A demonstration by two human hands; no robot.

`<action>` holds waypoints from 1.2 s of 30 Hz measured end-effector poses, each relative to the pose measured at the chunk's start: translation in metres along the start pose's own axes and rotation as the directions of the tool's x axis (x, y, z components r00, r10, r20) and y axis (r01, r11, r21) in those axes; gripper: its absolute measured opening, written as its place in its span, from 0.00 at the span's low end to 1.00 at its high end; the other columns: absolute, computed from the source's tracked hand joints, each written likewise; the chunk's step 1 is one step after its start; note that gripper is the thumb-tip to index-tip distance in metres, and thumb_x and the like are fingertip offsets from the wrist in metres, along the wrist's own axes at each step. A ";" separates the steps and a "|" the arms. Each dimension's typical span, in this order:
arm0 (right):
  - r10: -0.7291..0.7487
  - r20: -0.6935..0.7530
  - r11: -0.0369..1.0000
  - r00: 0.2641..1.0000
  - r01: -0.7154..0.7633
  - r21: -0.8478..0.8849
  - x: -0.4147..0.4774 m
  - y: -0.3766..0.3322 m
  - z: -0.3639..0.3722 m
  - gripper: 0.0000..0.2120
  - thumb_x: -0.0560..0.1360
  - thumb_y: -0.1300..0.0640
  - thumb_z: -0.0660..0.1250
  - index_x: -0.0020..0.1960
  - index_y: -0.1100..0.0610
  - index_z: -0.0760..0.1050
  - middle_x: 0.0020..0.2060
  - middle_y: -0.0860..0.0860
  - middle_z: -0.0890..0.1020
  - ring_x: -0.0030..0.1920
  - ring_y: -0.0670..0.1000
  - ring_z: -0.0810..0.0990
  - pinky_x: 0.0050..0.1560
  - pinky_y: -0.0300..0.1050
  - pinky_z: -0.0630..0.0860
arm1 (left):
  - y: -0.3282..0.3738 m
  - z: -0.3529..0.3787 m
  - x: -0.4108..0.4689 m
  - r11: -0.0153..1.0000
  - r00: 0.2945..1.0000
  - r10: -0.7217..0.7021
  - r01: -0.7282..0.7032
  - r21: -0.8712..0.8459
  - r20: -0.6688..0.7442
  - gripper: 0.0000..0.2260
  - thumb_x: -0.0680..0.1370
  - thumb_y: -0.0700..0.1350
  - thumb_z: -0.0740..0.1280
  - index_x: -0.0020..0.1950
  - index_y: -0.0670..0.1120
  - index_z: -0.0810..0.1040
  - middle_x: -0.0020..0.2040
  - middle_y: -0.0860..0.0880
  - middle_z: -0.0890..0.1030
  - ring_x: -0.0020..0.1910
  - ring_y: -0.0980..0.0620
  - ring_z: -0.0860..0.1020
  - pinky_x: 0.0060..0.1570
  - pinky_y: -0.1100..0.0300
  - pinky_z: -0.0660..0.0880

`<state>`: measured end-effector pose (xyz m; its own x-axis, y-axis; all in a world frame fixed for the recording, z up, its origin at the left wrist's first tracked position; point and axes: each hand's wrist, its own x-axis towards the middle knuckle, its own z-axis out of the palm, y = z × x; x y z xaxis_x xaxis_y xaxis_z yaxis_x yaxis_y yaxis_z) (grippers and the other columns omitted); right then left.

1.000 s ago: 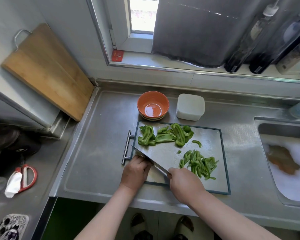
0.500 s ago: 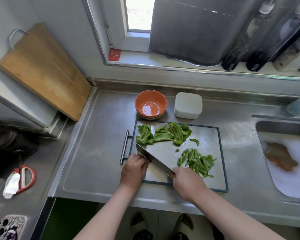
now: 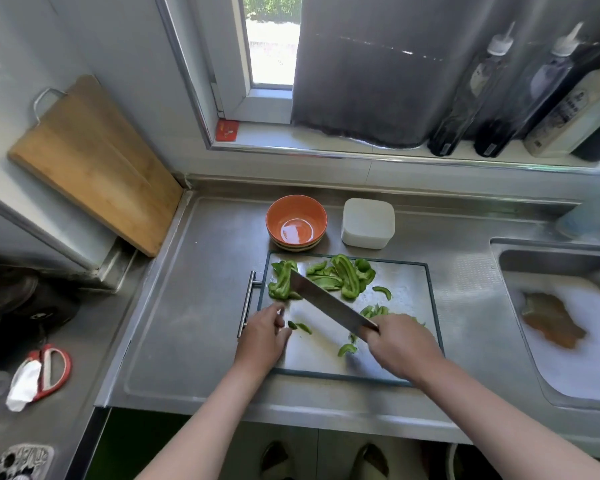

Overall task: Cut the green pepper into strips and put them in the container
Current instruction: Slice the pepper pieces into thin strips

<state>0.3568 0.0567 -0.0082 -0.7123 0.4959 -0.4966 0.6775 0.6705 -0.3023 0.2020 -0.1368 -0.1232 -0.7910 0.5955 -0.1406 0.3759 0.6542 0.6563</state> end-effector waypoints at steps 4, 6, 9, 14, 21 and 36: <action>0.045 -0.068 0.998 0.997 -0.042 0.042 0.006 0.011 -0.006 0.16 0.79 0.46 0.58 0.38 0.53 0.74 0.34 0.48 0.80 0.37 0.52 0.78 0.32 0.44 0.67 | 0.021 0.008 0.007 0.998 0.995 0.051 -0.055 0.043 0.090 0.16 0.75 0.42 0.73 0.63 0.47 0.80 0.51 0.49 0.78 0.51 0.50 0.76 0.54 0.60 0.72; 0.062 -0.089 0.997 0.994 -0.056 0.059 0.005 0.018 -0.009 0.17 0.80 0.46 0.57 0.36 0.53 0.72 0.33 0.48 0.80 0.36 0.53 0.79 0.32 0.45 0.68 | 0.033 0.015 0.011 0.998 0.989 0.053 -0.058 0.034 0.137 0.13 0.75 0.42 0.73 0.59 0.47 0.83 0.52 0.48 0.79 0.51 0.49 0.77 0.53 0.61 0.72; 0.095 -0.127 0.993 0.987 -0.084 0.085 0.004 0.033 -0.014 0.18 0.80 0.48 0.57 0.34 0.53 0.70 0.30 0.48 0.79 0.33 0.52 0.78 0.31 0.44 0.69 | 0.059 0.033 0.012 0.997 0.978 0.061 -0.068 0.024 0.200 0.10 0.74 0.42 0.73 0.55 0.48 0.85 0.50 0.48 0.80 0.50 0.49 0.78 0.49 0.62 0.71; 0.183 -0.190 0.976 0.964 -0.156 0.150 0.005 0.061 -0.022 0.18 0.81 0.49 0.57 0.35 0.53 0.69 0.32 0.49 0.79 0.36 0.53 0.78 0.32 0.46 0.67 | 0.106 0.060 0.025 0.986 0.921 0.111 -0.150 0.078 0.373 0.14 0.72 0.39 0.71 0.57 0.47 0.83 0.49 0.47 0.82 0.50 0.48 0.79 0.49 0.59 0.75; 0.201 -0.206 0.965 0.958 -0.157 0.212 0.013 0.089 -0.031 0.16 0.82 0.49 0.58 0.36 0.52 0.71 0.35 0.48 0.78 0.38 0.52 0.77 0.33 0.46 0.66 | 0.140 0.048 0.073 0.957 0.870 0.059 -0.188 0.219 0.489 0.17 0.72 0.43 0.68 0.61 0.53 0.77 0.48 0.53 0.83 0.48 0.50 0.81 0.48 0.58 0.79; 0.228 -0.203 0.948 0.952 -0.170 0.267 0.024 0.110 -0.040 0.17 0.83 0.50 0.58 0.35 0.51 0.67 0.35 0.46 0.76 0.38 0.53 0.74 0.32 0.45 0.64 | 0.177 0.099 0.102 0.663 0.856 0.318 -0.509 0.549 0.409 0.11 0.81 0.47 0.63 0.57 0.56 0.83 0.54 0.52 0.80 0.52 0.50 0.80 0.39 0.61 0.69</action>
<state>0.4069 0.1639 -0.0210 -0.5610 0.7372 -0.3765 0.8127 0.4040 -0.4199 0.2361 0.0860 -0.0946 -0.3599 0.9079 -0.2148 0.9167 0.3870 0.0998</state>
